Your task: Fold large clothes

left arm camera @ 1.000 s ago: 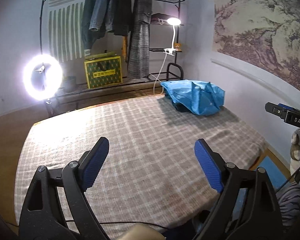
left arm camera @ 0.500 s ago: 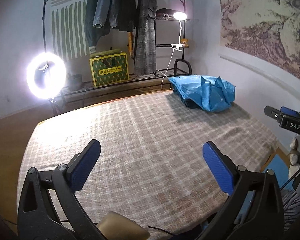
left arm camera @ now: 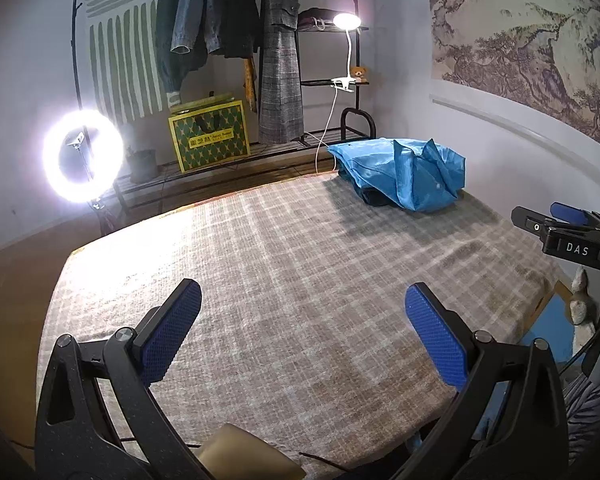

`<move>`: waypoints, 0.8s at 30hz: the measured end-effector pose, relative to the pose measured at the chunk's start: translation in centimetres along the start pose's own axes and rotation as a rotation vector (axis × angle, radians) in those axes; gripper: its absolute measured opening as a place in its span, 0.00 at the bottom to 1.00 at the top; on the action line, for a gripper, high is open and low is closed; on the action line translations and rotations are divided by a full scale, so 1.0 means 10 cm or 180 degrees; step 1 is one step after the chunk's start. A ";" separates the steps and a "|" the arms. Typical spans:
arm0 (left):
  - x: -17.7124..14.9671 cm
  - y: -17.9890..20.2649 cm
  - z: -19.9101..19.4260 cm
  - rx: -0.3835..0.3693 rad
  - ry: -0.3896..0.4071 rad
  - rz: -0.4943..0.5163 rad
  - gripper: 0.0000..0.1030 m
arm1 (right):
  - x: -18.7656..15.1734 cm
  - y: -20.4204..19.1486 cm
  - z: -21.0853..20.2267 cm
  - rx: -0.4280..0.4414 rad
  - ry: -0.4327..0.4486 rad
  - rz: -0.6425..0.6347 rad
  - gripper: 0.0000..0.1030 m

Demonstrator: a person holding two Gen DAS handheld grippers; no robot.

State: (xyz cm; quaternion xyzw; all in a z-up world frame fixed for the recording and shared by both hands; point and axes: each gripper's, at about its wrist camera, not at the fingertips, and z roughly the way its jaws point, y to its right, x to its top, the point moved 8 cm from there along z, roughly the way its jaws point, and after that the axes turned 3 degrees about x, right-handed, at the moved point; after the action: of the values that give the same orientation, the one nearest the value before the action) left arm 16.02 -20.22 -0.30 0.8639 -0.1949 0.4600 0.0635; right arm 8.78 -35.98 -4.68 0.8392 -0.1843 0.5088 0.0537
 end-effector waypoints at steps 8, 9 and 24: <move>0.01 -0.01 0.00 -0.0004 0.0020 -0.0020 1.00 | -0.01 0.00 0.01 -0.0028 -0.0001 -0.0027 1.00; 0.02 -0.02 0.00 -0.0004 0.0022 -0.0022 1.00 | -0.01 0.01 0.01 -0.0033 0.0001 -0.0017 1.00; 0.01 -0.02 -0.01 -0.0003 0.0019 -0.0018 1.00 | -0.01 0.04 0.03 -0.0027 -0.0013 0.0028 1.00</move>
State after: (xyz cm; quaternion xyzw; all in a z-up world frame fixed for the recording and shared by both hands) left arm 16.12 -20.06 -0.15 0.8631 -0.1925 0.4623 0.0659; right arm 8.81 -36.39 -4.96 0.8392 -0.1903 0.5065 0.0546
